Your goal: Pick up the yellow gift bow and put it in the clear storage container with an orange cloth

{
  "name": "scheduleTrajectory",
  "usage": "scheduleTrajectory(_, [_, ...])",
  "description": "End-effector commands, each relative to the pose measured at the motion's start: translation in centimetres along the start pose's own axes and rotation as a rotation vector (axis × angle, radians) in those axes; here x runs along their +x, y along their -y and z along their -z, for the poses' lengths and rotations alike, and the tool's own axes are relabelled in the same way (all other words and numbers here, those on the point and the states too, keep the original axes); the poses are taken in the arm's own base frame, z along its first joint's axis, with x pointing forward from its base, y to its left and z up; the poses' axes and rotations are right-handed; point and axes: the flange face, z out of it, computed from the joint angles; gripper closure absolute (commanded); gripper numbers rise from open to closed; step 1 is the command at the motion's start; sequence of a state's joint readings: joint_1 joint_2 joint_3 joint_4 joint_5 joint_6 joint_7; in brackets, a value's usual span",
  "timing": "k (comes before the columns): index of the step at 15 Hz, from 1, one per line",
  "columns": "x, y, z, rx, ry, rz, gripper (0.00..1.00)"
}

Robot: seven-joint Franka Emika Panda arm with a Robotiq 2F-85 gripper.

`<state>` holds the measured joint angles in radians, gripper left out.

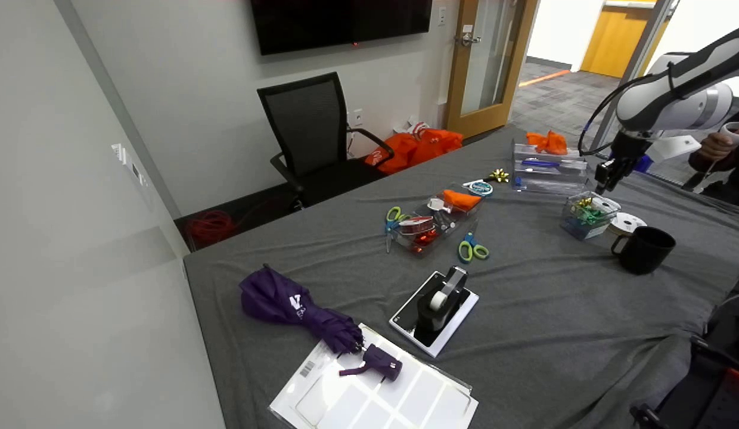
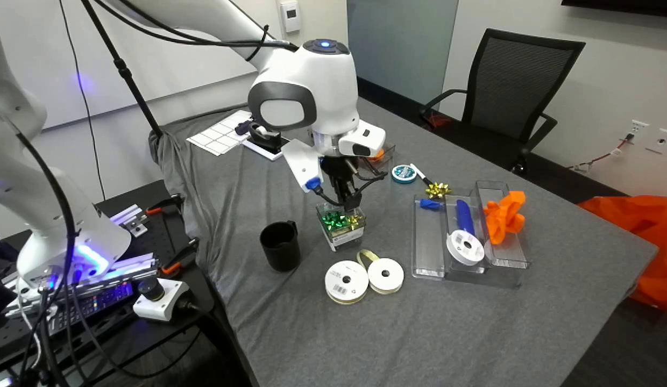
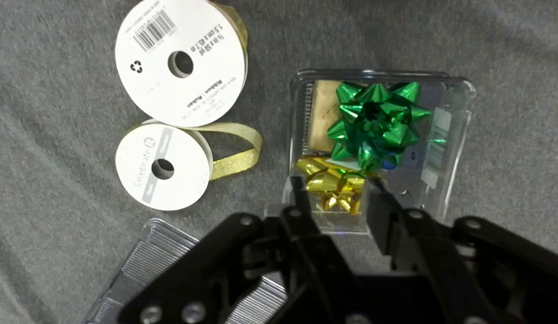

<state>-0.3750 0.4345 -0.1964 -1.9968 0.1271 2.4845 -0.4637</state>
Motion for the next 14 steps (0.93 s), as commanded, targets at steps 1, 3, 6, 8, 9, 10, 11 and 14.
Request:
scheduleTrajectory(1, [-0.3,0.4,-1.4,0.007,-0.015,0.006,0.83])
scheduleTrajectory(3, [-0.1,0.6,-2.0,0.003,-0.022,0.004,0.91])
scheduleTrajectory(6, [0.2,0.7,-2.9,-0.009,-0.03,0.002,0.9])
scheduleTrajectory(8, [0.4,0.6,-3.5,-0.021,-0.036,-0.002,0.82])
scheduleTrajectory(9, [0.4,0.6,-3.8,-0.025,-0.038,-0.005,0.69])
scheduleTrajectory(10, [0.4,0.5,-4.0,-0.027,-0.041,-0.008,0.64])
scheduleTrajectory(11, [0.4,0.6,-4.3,-0.03,-0.045,-0.011,0.57])
scheduleTrajectory(14, [0.4,0.5,-4.8,-0.034,-0.051,-0.017,0.84])
